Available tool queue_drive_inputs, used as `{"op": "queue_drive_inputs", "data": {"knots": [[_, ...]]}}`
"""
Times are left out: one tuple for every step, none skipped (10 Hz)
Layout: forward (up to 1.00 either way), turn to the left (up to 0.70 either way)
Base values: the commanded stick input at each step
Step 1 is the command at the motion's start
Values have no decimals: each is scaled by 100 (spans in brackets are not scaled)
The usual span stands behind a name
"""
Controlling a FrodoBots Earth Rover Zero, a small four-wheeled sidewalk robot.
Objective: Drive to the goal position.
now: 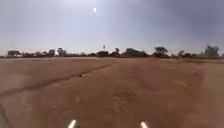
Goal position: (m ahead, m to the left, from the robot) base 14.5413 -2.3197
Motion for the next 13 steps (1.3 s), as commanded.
{"op": "queue_drive_inputs", "data": {"knots": [[70, 0], [70, 0], [70, 0], [70, 0], [70, 0], [70, 0], [70, 0], [70, 0], [70, -14], [70, -29], [70, -35], [70, -35], [70, -28]]}}
